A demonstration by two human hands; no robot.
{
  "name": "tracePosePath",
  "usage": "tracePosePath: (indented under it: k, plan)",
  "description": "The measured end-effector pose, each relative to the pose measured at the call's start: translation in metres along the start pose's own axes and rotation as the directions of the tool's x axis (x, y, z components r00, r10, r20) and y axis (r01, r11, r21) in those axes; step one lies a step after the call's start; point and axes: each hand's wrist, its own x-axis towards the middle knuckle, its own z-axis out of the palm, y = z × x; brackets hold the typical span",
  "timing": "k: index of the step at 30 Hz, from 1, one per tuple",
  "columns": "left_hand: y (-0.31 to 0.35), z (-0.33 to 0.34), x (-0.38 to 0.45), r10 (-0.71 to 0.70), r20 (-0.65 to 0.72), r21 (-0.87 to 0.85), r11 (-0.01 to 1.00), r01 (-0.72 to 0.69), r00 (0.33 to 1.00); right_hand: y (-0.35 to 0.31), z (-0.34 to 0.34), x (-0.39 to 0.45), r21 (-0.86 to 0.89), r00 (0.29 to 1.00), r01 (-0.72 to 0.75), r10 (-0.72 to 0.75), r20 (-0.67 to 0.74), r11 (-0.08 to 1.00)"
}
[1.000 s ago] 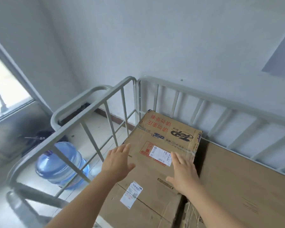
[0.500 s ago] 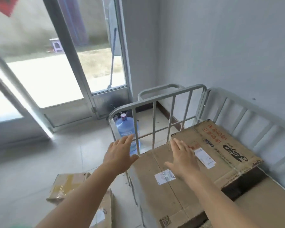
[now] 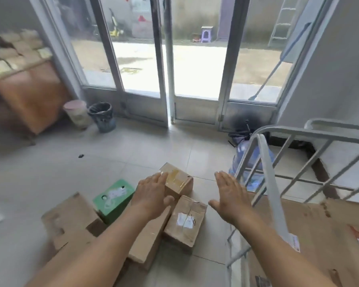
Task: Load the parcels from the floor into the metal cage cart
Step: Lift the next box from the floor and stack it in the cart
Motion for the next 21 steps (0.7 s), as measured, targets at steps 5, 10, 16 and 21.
tracePosePath:
  k: [5, 10, 16, 21]
  plan:
    - [-0.097, 0.012, -0.061, -0.199, 0.03, -0.032, 0.979, 0.2, 0.979, -0.087, 0.047, 0.002, -0.049, 0.987, 0.137, -0.131, 0.096, 0.989]
    - [-0.182, 0.035, -0.123, -0.373, 0.081, -0.078, 0.922, 0.379, 0.924, -0.164, 0.095, -0.013, -0.084, 0.959, 0.208, -0.187, 0.214, 0.974]
    - [-0.262, 0.065, -0.199, -0.528, 0.169, -0.145, 0.822, 0.551, 0.832, -0.245, 0.146, -0.026, -0.114, 0.914, 0.288, -0.238, 0.329, 0.951]
    - [-0.321, 0.097, -0.25, -0.655, 0.244, -0.195, 0.69, 0.698, 0.715, -0.307, 0.196, -0.031, -0.085, 0.865, 0.369, -0.308, 0.395, 0.926]
